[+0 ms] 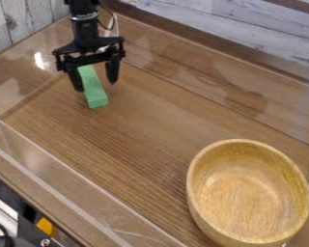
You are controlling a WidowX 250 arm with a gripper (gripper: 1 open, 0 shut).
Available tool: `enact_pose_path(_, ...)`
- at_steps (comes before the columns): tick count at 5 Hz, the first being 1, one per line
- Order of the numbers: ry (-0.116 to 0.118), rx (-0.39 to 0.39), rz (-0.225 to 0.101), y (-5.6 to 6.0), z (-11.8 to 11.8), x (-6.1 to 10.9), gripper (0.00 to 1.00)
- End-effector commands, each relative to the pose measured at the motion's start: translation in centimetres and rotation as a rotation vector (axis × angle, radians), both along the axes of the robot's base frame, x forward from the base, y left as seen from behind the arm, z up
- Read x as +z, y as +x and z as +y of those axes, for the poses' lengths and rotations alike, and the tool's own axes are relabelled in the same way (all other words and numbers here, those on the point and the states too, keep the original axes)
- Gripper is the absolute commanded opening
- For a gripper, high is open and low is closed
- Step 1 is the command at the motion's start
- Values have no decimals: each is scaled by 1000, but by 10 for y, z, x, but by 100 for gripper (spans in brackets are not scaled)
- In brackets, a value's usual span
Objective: Put the green block in the brown bowl
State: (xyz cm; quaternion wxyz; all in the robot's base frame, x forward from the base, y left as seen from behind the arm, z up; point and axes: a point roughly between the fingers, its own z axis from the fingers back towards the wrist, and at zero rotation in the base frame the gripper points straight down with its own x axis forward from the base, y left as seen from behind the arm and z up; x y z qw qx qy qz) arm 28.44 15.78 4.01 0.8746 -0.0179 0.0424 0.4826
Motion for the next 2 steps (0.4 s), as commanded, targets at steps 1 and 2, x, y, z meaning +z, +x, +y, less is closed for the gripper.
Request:
enact_pose_path(1, 10, 73, -39, 8, 15, 19, 100)
enact_pose_path(2, 5, 127, -39, 13, 24, 28, 100)
